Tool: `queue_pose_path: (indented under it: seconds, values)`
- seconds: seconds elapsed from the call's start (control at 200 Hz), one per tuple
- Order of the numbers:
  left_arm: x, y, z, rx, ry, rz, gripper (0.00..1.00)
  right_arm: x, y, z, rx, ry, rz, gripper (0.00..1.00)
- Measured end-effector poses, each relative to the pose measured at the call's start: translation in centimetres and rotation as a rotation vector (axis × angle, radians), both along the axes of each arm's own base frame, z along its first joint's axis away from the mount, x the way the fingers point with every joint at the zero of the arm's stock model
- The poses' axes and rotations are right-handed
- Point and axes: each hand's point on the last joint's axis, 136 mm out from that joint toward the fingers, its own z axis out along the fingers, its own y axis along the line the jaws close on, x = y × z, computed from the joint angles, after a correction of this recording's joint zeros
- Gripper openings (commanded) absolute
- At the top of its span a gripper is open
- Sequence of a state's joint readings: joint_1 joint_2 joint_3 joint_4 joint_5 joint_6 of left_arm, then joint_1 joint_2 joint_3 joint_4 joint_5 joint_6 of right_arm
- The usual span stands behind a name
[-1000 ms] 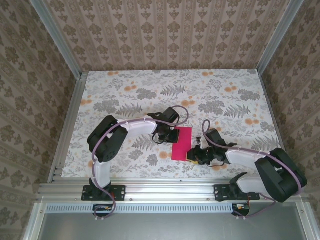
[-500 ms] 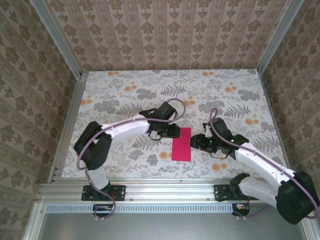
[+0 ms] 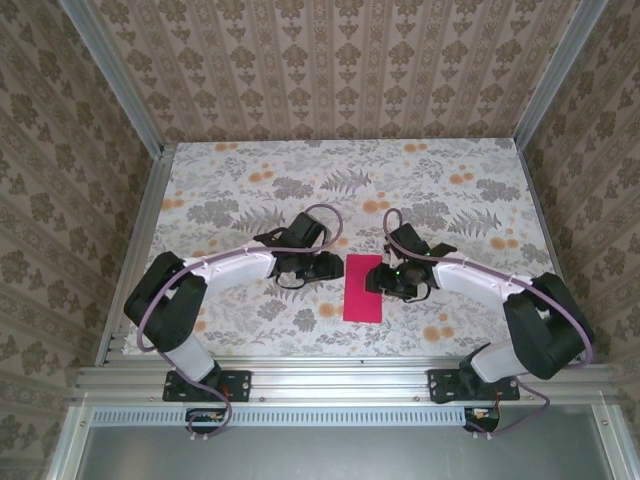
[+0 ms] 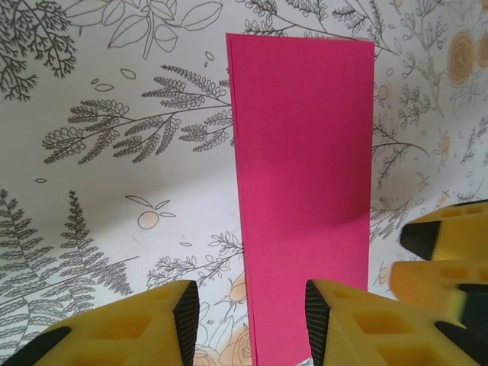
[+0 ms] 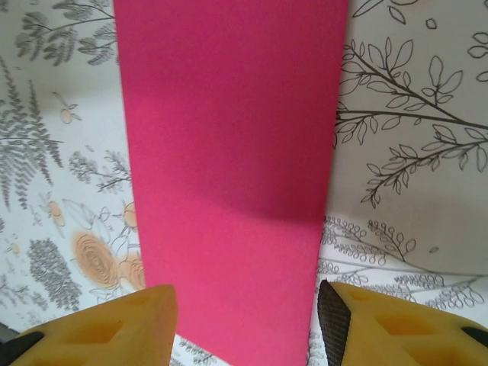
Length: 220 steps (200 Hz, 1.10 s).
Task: Fold a paper plane with a square sheet of paper (pick it up from the middle)
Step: Fold the triangle a second time at the center of the table.
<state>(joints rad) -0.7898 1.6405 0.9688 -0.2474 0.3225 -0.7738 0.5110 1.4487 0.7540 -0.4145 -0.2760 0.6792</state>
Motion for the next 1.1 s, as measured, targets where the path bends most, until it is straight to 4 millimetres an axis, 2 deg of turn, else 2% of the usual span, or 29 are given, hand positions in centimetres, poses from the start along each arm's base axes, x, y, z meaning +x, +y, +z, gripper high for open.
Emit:
queue_pose_path:
  seconds: [0.25, 0.505, 0.85, 1.1]
  values:
    - [0.3, -0.6, 0.5, -0.034, -0.006, 0.003, 0.44, 0.4, 0.5, -1.1, 0.005, 0.012, 0.004, 0.53]
    - [0.3, -0.6, 0.5, -0.035, -0.005, 0.005, 0.44, 0.9, 0.8, -0.9, 0.018, -0.003, 0.006, 0.53]
    - [0.2, -0.6, -0.2, -0.023, 0.007, 0.003, 0.43, 0.8, 0.7, -2.1, 0.001, 0.026, 0.005, 0.53]
    - [-0.1, -0.7, -1.2, -0.006, 0.03, -0.004, 0.44, 0.8, 0.8, -2.0, 0.005, 0.021, 0.005, 0.53]
